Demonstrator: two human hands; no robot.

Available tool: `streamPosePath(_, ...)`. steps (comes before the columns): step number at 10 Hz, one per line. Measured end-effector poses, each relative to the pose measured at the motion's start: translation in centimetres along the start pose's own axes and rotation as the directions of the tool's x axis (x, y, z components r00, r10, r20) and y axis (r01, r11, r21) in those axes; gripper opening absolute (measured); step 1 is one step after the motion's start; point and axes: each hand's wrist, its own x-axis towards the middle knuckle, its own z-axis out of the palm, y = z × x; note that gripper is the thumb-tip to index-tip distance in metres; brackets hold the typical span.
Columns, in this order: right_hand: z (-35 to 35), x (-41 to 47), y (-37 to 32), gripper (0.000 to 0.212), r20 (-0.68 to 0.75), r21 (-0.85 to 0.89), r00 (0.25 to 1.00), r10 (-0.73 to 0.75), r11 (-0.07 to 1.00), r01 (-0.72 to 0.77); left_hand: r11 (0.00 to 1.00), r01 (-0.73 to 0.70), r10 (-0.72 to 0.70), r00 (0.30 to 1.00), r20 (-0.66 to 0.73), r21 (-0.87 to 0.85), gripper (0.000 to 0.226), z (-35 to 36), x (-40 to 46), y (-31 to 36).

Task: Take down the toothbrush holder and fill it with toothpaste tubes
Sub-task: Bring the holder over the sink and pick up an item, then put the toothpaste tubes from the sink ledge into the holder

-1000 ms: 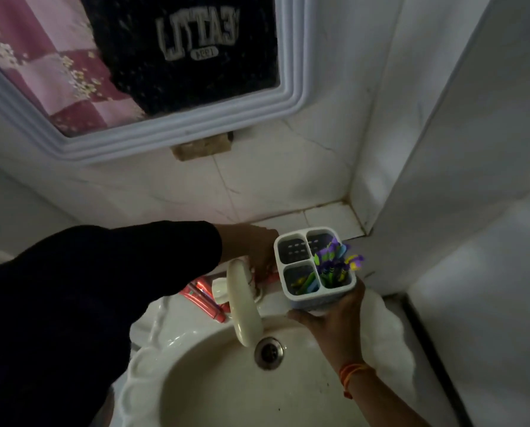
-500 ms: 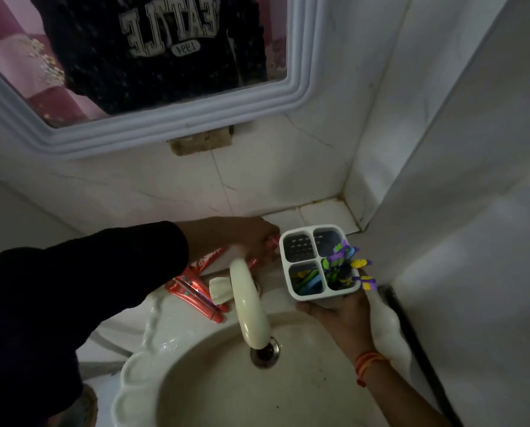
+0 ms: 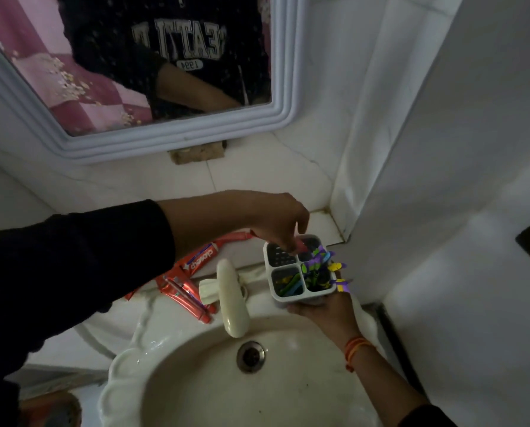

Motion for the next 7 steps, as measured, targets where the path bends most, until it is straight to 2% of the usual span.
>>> streamPosePath(1,-0.2,0.2,0.4,0.037,0.003,0.014,1.000,-0.006,1.000,0.006,0.996,0.038,-0.035,0.998,-0.045,0.083,0.042,-0.4,1.0,2.0)
streamPosePath(2,-0.2,0.3,0.5,0.058,-0.014,0.055,0.999,-0.049,0.997,0.050,0.992,0.088,-0.085,0.996,-0.035,0.090,0.035,-0.4,1.6,3.5)
streamPosePath(3,-0.3,0.6,0.9,0.077,-0.086,0.135,0.992,-0.093,0.985,0.104,0.980,0.200,-0.198,0.972,-0.130,0.004,0.035,0.6,1.5,4.4)
streamPosePath(4,-0.5,0.7,1.1,0.069,0.016,0.052,0.999,-0.039,0.998,0.038,0.944,0.266,-0.292,0.949,-0.122,-0.194,0.027,1.6,1.5,4.4)
streamPosePath(5,-0.7,1.3,1.8,0.068,0.037,0.069,0.999,-0.037,0.997,0.035,0.769,0.317,-0.398,0.917,-0.027,-0.554,0.019,1.4,0.5,3.6)
streamPosePath(6,-0.7,1.3,1.7,0.067,0.056,0.143,0.998,-0.019,0.990,0.011,0.777,0.263,-0.398,0.909,-0.124,-0.573,0.018,1.5,-0.3,1.0)
streamPosePath(7,-0.7,1.1,1.1,0.066,0.073,0.315,0.997,-0.015,0.949,-0.009,0.846,0.333,-0.449,0.866,-0.221,-0.416,0.016,2.8,-0.8,-3.1)
